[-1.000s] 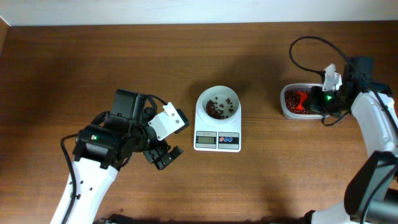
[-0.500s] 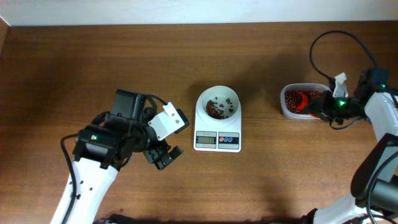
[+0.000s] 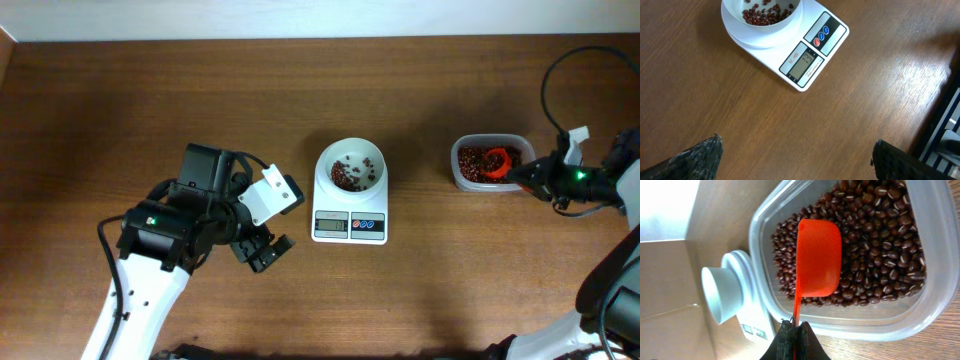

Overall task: Scoop and weigh 50g on scale
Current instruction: 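Dip the red scoop into the beans again and fill it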

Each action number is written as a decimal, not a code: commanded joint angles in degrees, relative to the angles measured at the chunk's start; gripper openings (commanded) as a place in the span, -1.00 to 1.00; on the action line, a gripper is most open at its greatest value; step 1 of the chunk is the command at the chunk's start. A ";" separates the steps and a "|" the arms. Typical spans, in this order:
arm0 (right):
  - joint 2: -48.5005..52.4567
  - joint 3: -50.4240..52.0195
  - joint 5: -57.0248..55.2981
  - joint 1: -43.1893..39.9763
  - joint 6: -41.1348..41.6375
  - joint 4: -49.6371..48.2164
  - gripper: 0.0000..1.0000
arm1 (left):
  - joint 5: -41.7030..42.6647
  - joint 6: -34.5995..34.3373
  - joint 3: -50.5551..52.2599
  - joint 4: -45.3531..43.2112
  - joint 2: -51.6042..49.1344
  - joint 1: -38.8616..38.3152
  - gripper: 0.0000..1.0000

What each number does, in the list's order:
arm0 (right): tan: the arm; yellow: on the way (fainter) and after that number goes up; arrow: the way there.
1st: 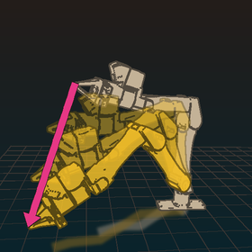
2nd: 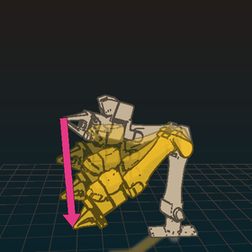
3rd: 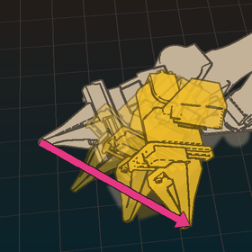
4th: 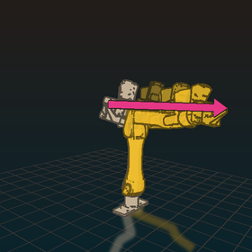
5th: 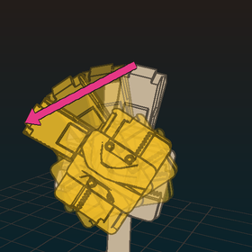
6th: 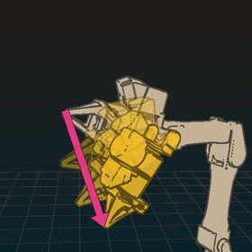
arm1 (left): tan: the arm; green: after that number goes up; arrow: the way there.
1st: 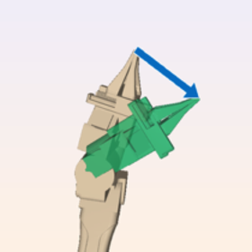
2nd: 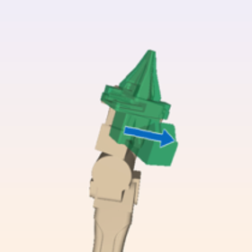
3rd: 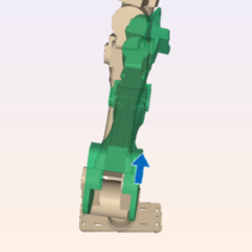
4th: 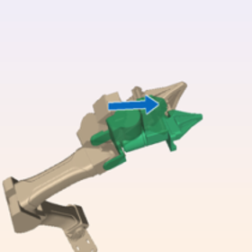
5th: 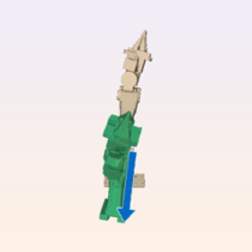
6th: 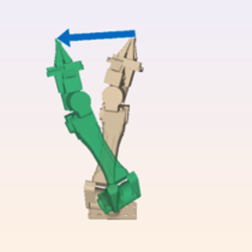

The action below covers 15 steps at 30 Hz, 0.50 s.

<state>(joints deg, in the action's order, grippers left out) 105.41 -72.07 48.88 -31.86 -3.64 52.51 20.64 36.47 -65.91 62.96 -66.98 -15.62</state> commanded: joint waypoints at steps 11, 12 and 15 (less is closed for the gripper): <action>0.79 0.57 7.65 -5.27 -5.05 2.10 -0.92 | 1.01 0.87 -0.94 -0.07 0.24 0.28 0.98; 0.79 0.57 8.20 -5.42 -5.18 2.27 -0.92 | 1.01 0.87 -0.94 -0.07 0.24 0.28 0.98; 0.79 0.57 8.98 -5.81 -5.18 2.62 -0.92 | 1.01 0.87 -0.94 -0.09 0.24 0.28 0.98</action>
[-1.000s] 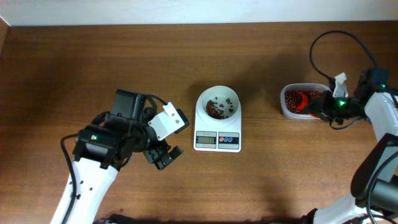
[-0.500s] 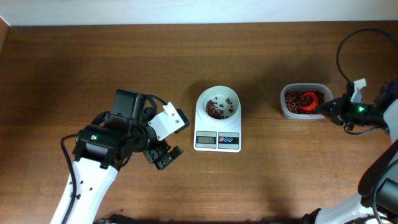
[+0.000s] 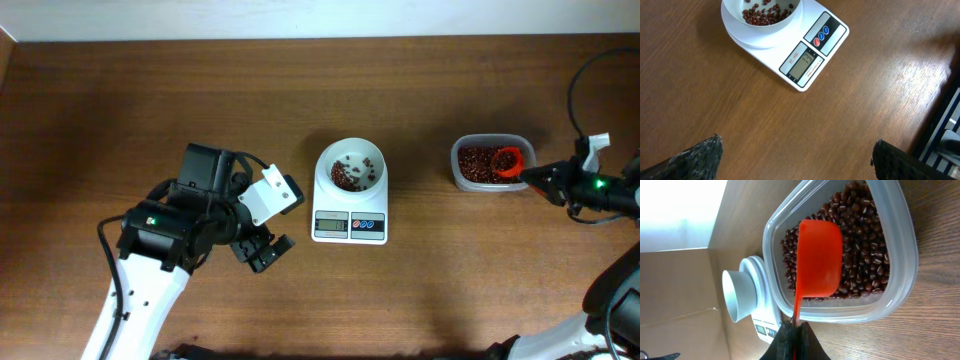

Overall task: Scoop and weigh 50g on scale
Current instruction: 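Dip the red scoop into the beans again and fill it, then lift the filled scoop out of the tub and carry it toward the scale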

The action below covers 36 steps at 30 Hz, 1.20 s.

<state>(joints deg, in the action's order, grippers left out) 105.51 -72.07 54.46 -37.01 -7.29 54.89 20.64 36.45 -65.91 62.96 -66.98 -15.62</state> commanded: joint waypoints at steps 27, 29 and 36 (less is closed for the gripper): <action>0.68 0.57 18.08 -1.27 -3.26 1.92 -0.92 | 1.01 0.90 -0.94 -0.07 0.24 0.28 0.98; 0.68 0.57 18.78 -1.27 -3.23 1.92 -0.92 | 1.01 0.90 -0.94 -0.07 0.24 0.28 0.98; 0.68 0.57 19.98 0.39 -3.26 1.90 -0.92 | 1.01 0.90 -0.94 -0.09 0.24 0.28 0.98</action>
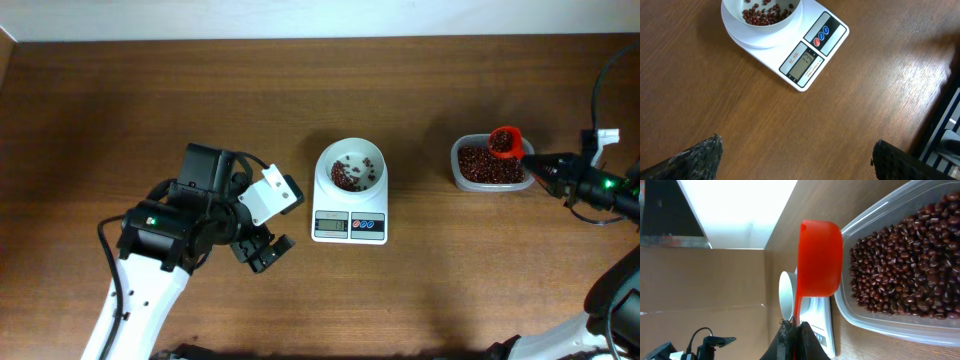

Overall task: Scoop and weigh 50g on scale
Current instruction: 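Lift the filled scoop out of the tub and carry it toward the scale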

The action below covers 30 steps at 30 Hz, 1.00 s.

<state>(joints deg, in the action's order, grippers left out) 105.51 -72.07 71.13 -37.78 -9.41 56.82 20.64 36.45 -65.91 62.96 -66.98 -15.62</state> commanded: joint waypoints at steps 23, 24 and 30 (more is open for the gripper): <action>0.68 0.55 7.32 24.39 -1.11 -0.74 -0.92 | 1.01 0.90 -0.94 -0.07 0.24 0.28 0.98; 0.68 0.55 7.32 25.09 -1.11 -0.76 -0.91 | 1.01 0.90 -0.94 -0.09 0.24 0.28 0.98; 0.68 0.55 7.32 29.62 -1.09 -1.16 -0.92 | 1.01 0.90 -0.94 -0.07 0.24 0.28 0.98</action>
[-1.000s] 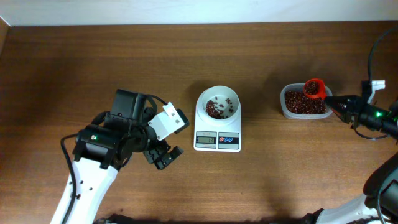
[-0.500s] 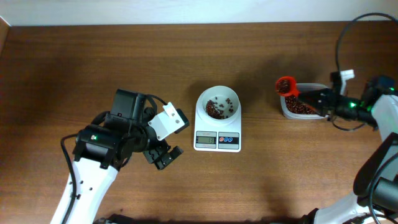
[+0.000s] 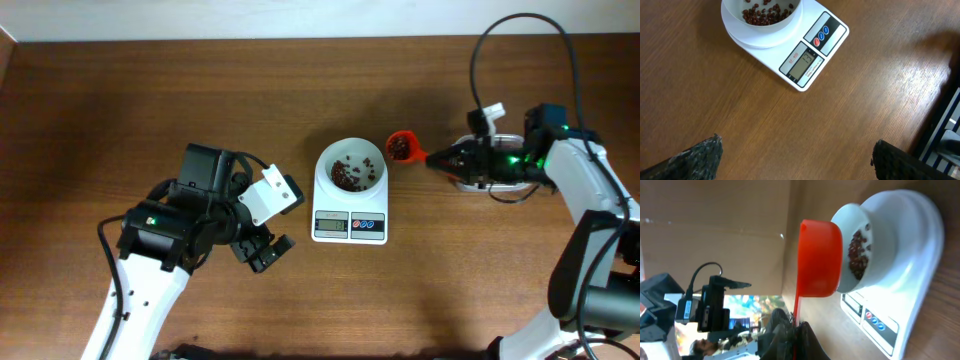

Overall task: Scoop and weigh 50g on scale
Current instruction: 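Lift the filled scoop out of the tub and carry it toward the scale, then tip the red scoop over the white bowl to pour the beans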

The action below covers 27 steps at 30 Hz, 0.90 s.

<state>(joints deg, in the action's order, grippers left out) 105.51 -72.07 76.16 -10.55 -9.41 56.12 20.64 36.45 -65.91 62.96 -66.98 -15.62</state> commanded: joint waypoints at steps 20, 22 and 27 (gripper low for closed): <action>0.68 0.55 -8.98 12.61 -0.66 -8.83 -0.92 | 1.01 0.90 -0.94 -0.09 0.24 0.28 0.98; 0.68 0.55 -11.37 12.96 -0.66 -9.55 -0.92 | 1.01 0.90 -0.94 -0.07 0.24 0.28 0.98; 0.68 0.55 -14.14 13.27 -0.68 -12.46 -0.92 | 1.01 0.92 -0.94 -0.07 0.24 0.28 0.98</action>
<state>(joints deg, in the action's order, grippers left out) 105.51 -71.92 64.45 2.17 -9.37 44.97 20.64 36.45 -65.91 62.96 -66.98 -15.62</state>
